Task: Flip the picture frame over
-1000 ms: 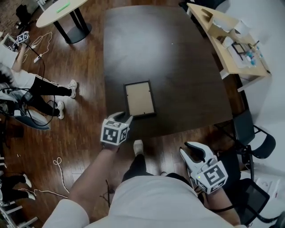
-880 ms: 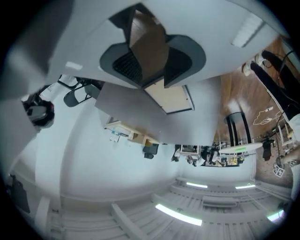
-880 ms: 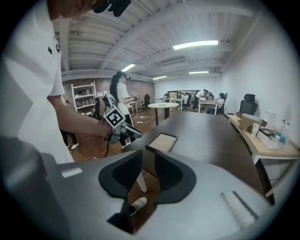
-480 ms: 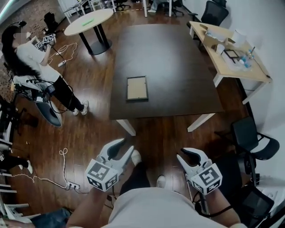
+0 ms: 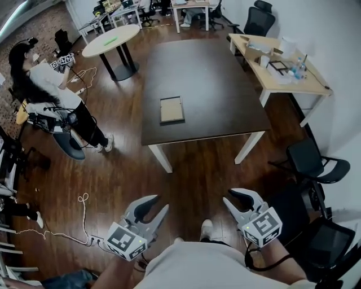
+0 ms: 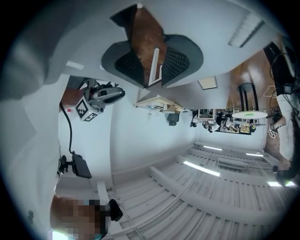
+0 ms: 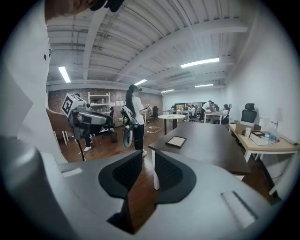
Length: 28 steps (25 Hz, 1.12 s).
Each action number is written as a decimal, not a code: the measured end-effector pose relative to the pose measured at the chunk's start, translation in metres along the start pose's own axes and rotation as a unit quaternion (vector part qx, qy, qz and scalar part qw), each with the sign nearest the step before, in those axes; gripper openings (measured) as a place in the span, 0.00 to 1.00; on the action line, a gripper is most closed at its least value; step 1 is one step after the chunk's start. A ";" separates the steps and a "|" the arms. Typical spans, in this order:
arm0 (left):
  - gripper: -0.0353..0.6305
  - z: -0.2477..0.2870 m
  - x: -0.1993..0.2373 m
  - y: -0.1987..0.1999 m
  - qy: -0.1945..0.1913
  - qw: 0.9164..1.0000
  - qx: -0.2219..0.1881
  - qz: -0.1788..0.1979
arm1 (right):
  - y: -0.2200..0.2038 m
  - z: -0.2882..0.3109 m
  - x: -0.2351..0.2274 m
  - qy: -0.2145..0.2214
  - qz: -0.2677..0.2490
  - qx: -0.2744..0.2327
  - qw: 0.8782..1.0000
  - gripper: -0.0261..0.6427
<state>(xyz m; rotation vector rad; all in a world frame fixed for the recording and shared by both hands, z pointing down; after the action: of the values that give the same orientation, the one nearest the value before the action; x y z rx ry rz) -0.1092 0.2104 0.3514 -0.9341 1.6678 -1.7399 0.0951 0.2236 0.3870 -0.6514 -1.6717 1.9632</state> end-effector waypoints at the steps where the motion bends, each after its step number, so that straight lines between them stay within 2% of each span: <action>1: 0.23 -0.008 -0.001 0.001 -0.002 1.000 -0.004 -0.012 | 0.003 -0.001 0.010 -0.001 -0.001 -0.004 1.000 0.17; 5: 0.22 -0.048 -0.005 -0.001 -0.008 0.999 -0.012 -0.040 | 0.010 -0.006 0.055 -0.004 -0.013 -0.009 1.000 0.17; 12: 0.22 -0.097 -0.004 -0.019 -0.026 0.999 0.001 -0.024 | 0.015 -0.001 0.114 -0.005 -0.025 -0.018 0.999 0.17; 16: 0.23 -0.104 -0.003 -0.024 -0.034 0.998 -0.007 -0.043 | 0.012 -0.004 0.133 -0.009 -0.025 -0.016 1.000 0.17; 28: 0.22 -0.123 -0.004 -0.026 -0.047 0.998 -0.014 -0.050 | 0.016 -0.006 0.155 -0.017 -0.041 -0.010 0.999 0.17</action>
<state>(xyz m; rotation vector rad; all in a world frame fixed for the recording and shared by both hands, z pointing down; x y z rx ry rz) -0.2018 0.2910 0.3782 -1.1133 1.6142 -1.7133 -0.0220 0.3244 0.3623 -0.5524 -1.7126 1.9122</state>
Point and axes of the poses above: the fingertips, and each gripper's own axes: z forward along the fingers, x to its left, y out of its top, the point moved 2 cm from there along -z, backward along the fingers, and after that the axes turned 15 degrees about -x, right-handed, at the moved point
